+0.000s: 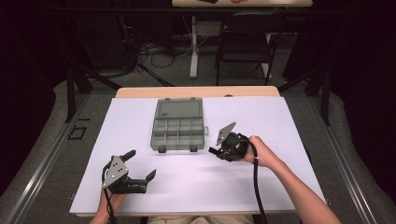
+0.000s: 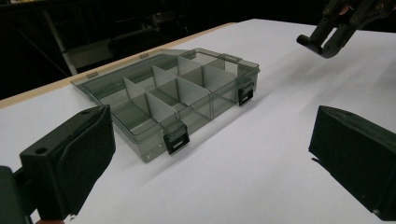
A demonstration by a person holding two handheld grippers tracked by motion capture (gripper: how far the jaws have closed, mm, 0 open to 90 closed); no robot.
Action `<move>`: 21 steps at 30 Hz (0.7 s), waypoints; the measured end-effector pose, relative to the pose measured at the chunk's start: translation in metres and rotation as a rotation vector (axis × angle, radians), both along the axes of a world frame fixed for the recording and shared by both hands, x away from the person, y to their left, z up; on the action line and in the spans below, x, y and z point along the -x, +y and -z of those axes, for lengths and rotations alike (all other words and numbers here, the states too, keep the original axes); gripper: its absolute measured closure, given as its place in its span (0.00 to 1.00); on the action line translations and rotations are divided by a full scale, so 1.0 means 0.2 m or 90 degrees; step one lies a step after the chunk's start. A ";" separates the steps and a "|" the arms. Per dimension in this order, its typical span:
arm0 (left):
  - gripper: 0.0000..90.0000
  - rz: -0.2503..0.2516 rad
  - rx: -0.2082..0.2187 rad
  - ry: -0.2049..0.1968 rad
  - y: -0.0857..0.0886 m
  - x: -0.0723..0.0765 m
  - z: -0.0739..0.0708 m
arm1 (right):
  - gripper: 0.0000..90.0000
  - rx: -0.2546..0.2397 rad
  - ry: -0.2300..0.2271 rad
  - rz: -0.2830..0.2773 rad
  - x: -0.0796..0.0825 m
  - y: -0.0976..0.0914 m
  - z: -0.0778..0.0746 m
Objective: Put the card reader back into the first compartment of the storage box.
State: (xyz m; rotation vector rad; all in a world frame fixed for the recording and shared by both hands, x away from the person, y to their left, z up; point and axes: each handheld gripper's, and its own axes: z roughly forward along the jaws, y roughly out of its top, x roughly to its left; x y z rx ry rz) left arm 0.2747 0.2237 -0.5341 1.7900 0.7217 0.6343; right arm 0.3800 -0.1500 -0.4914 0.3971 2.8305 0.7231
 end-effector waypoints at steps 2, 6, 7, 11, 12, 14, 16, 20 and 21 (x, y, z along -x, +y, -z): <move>0.00 0.001 -0.001 -0.001 0.00 0.00 0.00 | 0.83 -0.001 0.000 0.001 0.00 0.00 0.00; 0.00 0.001 -0.002 -0.003 0.00 0.00 0.00 | 0.83 -0.009 -0.005 0.003 0.00 0.01 -0.01; 0.00 -0.001 -0.001 -0.004 0.00 0.00 0.00 | 0.83 -0.010 -0.005 0.006 0.00 0.01 -0.02; 0.00 -0.001 0.000 0.000 0.00 0.00 0.00 | 0.83 -0.014 -0.008 0.008 -0.01 0.01 -0.03; 0.00 0.000 0.000 0.000 0.00 0.00 0.00 | 0.83 -0.015 -0.015 0.008 -0.02 0.01 -0.04; 0.00 0.000 -0.002 -0.002 0.00 0.00 0.00 | 0.83 -0.016 -0.014 0.010 -0.02 0.01 -0.04; 0.00 0.000 -0.003 -0.002 0.00 0.00 0.00 | 0.83 -0.019 -0.018 0.011 -0.02 0.01 -0.05; 0.00 -0.003 0.000 -0.003 0.00 0.00 0.00 | 0.83 -0.015 -0.015 0.012 -0.04 0.02 -0.05; 0.00 -0.003 0.002 0.000 0.00 0.00 0.00 | 0.83 -0.015 -0.015 0.015 -0.05 0.02 -0.06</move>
